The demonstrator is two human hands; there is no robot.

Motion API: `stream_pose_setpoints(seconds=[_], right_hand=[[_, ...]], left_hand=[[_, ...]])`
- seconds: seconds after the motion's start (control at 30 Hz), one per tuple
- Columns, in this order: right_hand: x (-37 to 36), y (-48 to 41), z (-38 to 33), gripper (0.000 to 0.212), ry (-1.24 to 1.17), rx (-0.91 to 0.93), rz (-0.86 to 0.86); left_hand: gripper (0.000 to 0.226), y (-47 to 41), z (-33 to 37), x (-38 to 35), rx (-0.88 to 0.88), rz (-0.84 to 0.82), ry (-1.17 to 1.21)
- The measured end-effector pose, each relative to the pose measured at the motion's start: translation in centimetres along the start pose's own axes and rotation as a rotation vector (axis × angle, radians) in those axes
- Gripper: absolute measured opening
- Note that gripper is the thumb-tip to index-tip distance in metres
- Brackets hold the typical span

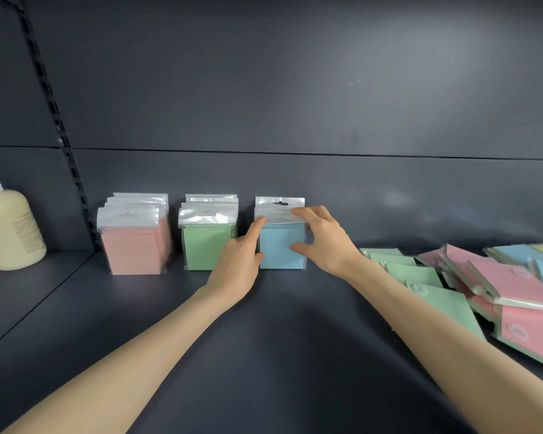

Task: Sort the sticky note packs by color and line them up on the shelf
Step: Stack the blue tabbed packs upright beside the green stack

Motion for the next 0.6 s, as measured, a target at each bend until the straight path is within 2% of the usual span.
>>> stream_pose_setpoints(seconds=[0.27,0.6], right_hand=[[0.5,0.1,-0.8,0.063,0.068,-0.002,-0.006],[1.4,0.5,-1.1,0.070,0.097,-0.026,0.004]], left_hand=[[0.058,0.1,1.4,1.3,-0.044,-0.032,-0.202],[0.052,0.1,2.1,2.5,-0.017,-0.029,-0.221]])
Point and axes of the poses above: each hand's wrist, its own y-axis away from the middle knuckle, its own x-axis out of the back of the hand, z = x × y, the point moved 7 cm from there along -y, towards the middle knuckle, and after that the axes turned 8 degrees about -y, right-handed, at the moved point
